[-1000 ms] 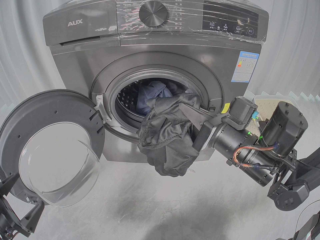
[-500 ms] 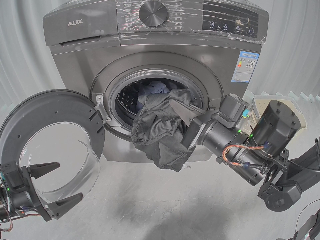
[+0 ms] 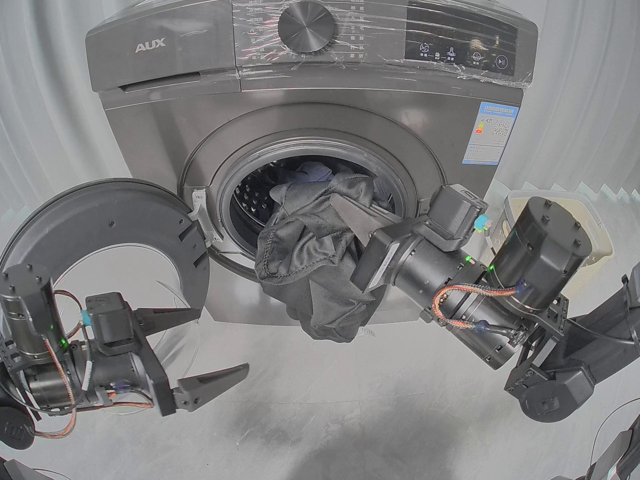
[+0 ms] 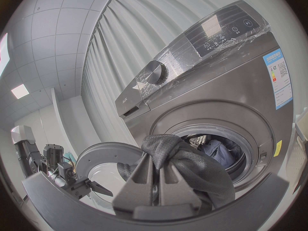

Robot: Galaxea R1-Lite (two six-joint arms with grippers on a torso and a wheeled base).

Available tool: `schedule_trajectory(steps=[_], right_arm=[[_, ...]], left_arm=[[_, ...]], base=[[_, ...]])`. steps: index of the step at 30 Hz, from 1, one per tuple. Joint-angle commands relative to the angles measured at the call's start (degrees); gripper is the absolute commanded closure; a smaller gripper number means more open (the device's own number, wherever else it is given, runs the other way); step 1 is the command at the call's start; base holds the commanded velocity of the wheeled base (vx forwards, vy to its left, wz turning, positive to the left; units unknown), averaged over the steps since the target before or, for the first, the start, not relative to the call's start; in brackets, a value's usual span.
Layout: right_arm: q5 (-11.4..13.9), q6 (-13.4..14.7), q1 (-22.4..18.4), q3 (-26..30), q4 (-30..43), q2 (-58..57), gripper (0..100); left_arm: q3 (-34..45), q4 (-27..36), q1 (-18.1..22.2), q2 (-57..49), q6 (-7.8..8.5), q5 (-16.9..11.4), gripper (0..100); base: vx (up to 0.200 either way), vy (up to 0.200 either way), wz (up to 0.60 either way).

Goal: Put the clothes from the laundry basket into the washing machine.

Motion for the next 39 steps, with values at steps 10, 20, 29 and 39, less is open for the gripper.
schedule_trajectory(steps=[10, 20, 29, 39], right_arm=[[-0.17, -0.01, 0.04, -0.69, -0.37, 1.92, 100], [-0.17, -0.01, 0.13, -1.04, -0.37, 2.01, 100], [-0.17, -0.10, 0.13, -1.04, -0.37, 2.10, 100], [-0.17, -0.10, 0.22, -0.95, -0.37, 2.10, 100]], left_arm=[[-6.25, -7.03, -5.71, 15.16, -7.43, 0.28, 0], [-9.15, -7.29, -8.09, 19.82, -8.84, 1.34, 0], [-12.67, -8.17, -10.28, 24.92, -11.13, 3.53, 0], [-16.27, -15.20, -10.46, 32.83, -12.88, 5.82, 0]], base=[[0.000, 0.000, 0.00], [0.000, 0.000, 0.00], [0.000, 0.000, 0.00], [0.000, 0.000, 0.00]])
